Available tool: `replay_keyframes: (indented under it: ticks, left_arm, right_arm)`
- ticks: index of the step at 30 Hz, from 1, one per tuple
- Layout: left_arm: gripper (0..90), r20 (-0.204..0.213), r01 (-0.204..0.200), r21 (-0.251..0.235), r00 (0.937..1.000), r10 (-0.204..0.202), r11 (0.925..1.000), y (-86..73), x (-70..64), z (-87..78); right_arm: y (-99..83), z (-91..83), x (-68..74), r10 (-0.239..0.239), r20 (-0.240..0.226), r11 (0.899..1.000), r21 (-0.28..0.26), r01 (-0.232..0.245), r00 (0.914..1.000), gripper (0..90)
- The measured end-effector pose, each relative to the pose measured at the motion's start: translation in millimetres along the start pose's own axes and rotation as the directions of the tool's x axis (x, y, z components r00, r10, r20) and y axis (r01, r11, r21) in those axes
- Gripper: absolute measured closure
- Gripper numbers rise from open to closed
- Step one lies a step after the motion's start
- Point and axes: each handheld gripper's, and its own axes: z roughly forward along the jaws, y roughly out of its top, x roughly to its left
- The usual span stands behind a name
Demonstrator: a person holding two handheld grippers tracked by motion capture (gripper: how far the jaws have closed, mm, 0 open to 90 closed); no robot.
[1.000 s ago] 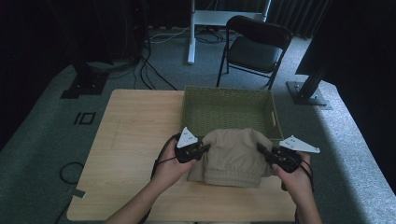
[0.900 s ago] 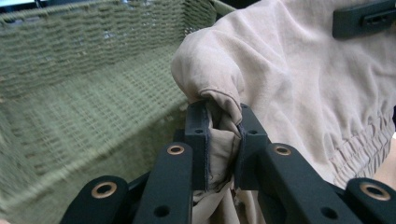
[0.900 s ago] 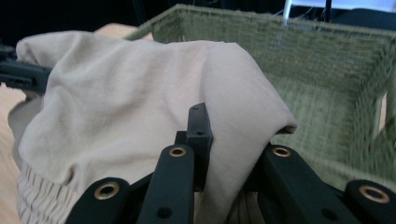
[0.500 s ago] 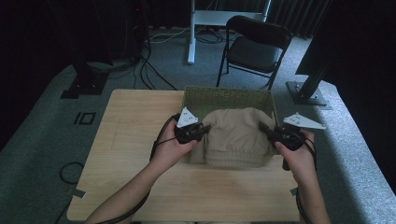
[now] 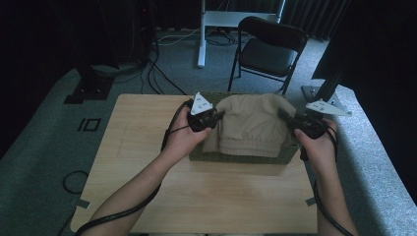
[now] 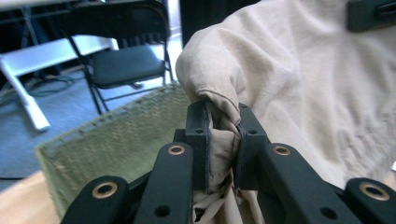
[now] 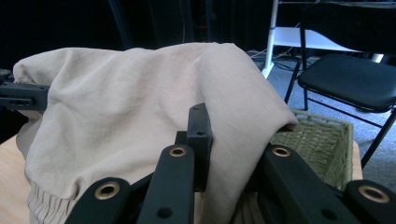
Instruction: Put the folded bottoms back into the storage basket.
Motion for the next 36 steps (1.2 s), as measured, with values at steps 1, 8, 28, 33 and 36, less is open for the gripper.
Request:
replay_keyframes:
  ticks: [1, 8, 28, 33, 36]
  left_arm:
    - [80.6, -0.007, 0.005, -0.009, 1.0000, -0.005, 0.9999, 1.4, 3.0, 3.3]
    - [81.1, -0.025, 0.084, -0.049, 0.9961, -0.085, 0.9953, 7.7, 33.1, 31.4]
    - [81.3, -0.043, 0.228, 0.021, 0.9730, -0.227, 0.9735, -46.3, 63.0, 114.1]
    - [81.4, -0.060, 0.259, 0.062, 0.9651, -0.255, 0.9640, -58.2, 62.4, 127.3]
    - [81.5, -0.085, 0.273, 0.093, 0.9603, -0.266, 0.9574, -64.3, 62.6, 134.0]
  right_arm:
    - [1.8, 1.7, -1.1, 0.002, -0.004, 1.000, -0.005, -0.002, 1.0000, 79.8]
    - [14.8, 28.9, -17.1, 0.042, 0.006, 0.999, -0.019, -0.042, 0.9991, 79.7]
    - [-34.5, 123.2, -61.9, 0.059, 0.108, 0.993, 0.094, -0.069, 0.9924, 79.5]
    - [-47.7, 140.5, -69.7, 0.049, 0.141, 0.989, 0.134, -0.068, 0.9888, 79.4]
    - [-57.6, 150.3, -72.5, 0.048, 0.153, 0.983, 0.167, -0.073, 0.9871, 79.4]
